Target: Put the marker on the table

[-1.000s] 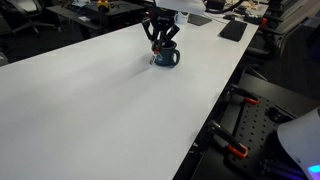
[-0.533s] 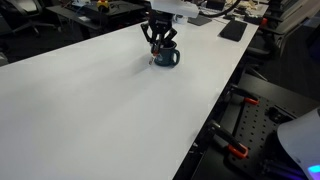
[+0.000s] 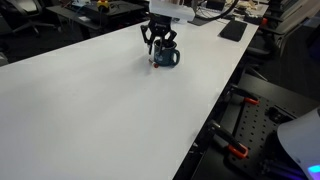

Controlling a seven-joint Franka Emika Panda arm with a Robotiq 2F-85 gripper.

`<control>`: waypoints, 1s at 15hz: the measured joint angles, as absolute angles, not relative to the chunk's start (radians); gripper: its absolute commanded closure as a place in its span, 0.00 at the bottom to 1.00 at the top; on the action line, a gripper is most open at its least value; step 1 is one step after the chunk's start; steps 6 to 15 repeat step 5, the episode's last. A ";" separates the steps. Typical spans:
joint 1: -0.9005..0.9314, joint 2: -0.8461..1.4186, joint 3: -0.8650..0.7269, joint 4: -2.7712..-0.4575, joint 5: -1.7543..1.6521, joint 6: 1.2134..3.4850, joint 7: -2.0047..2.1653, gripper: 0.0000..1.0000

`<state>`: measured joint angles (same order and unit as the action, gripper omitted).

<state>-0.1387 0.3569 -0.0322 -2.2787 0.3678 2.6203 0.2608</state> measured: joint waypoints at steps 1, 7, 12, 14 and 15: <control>-0.139 0.359 -0.032 -2.277 0.368 2.620 0.261 0.56; -0.139 0.360 -0.032 -2.275 0.368 2.620 0.261 0.56; -0.139 0.360 -0.032 -2.275 0.368 2.620 0.261 0.56; -0.139 0.360 -0.032 -2.275 0.368 2.620 0.261 0.56; -0.139 0.360 -0.032 -2.275 0.368 2.620 0.261 0.56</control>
